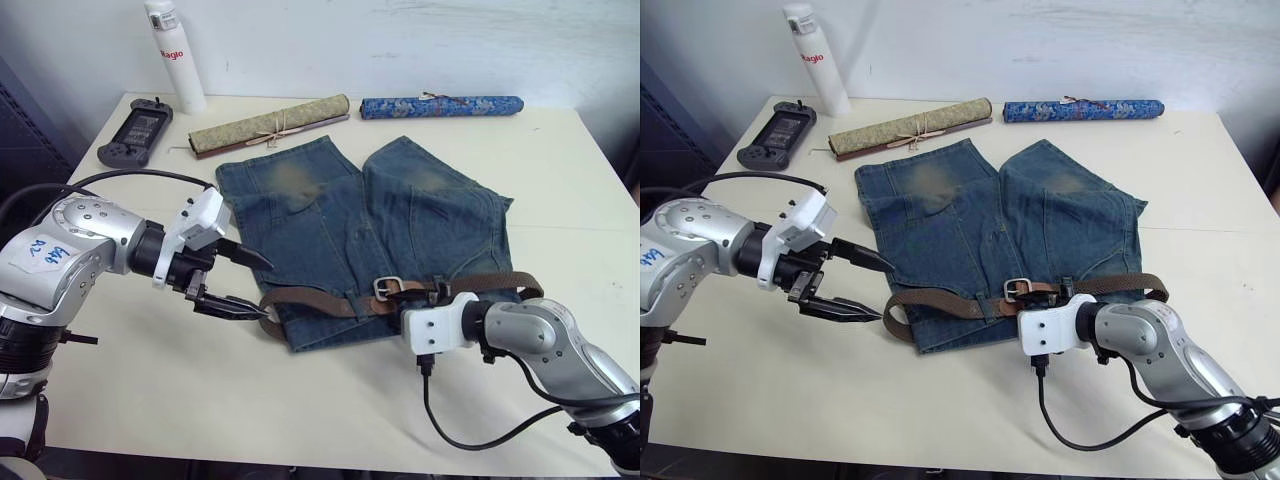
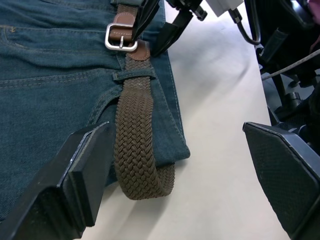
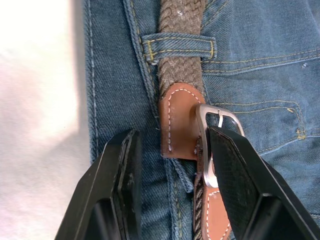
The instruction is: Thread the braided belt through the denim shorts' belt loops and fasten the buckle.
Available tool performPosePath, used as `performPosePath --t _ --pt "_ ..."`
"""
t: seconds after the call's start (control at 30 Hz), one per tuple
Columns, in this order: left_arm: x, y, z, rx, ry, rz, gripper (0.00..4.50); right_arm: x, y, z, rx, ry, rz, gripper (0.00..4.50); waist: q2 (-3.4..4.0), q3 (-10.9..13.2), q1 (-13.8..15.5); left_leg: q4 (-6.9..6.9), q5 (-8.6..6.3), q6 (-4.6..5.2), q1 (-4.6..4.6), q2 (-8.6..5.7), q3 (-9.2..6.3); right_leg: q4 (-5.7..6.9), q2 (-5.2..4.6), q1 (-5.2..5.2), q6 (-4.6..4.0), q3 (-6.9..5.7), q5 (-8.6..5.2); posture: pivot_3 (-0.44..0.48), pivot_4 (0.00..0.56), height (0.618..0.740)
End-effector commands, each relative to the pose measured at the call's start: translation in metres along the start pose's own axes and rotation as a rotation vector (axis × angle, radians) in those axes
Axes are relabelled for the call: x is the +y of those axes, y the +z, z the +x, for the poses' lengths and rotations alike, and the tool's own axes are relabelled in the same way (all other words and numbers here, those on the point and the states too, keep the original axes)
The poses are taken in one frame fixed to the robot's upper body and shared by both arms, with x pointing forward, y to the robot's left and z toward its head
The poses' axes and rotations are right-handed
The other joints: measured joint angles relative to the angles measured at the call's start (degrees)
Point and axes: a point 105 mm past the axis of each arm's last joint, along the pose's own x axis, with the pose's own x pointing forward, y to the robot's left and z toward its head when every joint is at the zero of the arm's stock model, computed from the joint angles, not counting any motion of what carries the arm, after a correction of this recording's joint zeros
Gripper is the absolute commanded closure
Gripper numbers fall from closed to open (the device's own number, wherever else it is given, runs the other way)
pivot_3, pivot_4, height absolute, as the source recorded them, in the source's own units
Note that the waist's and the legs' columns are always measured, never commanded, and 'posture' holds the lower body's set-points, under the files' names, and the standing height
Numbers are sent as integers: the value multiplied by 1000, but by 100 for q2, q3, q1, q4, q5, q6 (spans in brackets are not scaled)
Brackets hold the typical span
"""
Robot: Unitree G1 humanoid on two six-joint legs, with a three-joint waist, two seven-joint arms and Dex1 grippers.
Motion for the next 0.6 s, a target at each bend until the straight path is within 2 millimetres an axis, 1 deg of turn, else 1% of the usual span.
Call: performPosePath --t 0.03,0.07,0.1,0.13,0.2,0.37,0.6 --pt "2 8 -4 -9 25 44 0 -2 5 -1 -10 -47 -45 2195 -1 -1 0 3 0 0 0 0 0 3 0 0 -1 0 -1 0 150 686" --pt "2 8 -4 -10 25 44 0 -3 6 -1 -12 -56 -53 2195 -1 -1 -1 6 -1 1 0 0 0 7 0 0 -1 1 -1 0 150 686" --pt "3 8 -3 -11 25 44 0 -5 6 -2 -11 -72 -62 2717 -1 -1 -1 12 -1 1 0 0 0 10 0 0 -2 1 -1 0 150 686" --pt "4 8 -3 -11 28 44 0 -7 6 -3 -10 -87 -77 2719 -1 -1 -3 15 -1 1 0 0 0 13 0 0 -3 1 -2 0 150 686" --pt "4 8 -4 -9 30 40 0 -10 10 -7 -22 -114 -88 3338 -1 -1 -1 21 -1 2 -1 0 0 20 0 -1 -5 2 -3 0 150 686" --pt "5 5 -5 2 31 34 0 -7 15 -15 -38 -121 -107 3338 -2 -2 0 24 -2 2 -2 0 0 22 0 -1 -6 2 -4 0 150 686" --pt "5 7 -1 2 17 41 0 -13 14 -12 -40 -154 -132 3338 -2 -2 -2 33 -2 3 -2 0 0 31 0 -1 -8 2 -5 0 150 686"
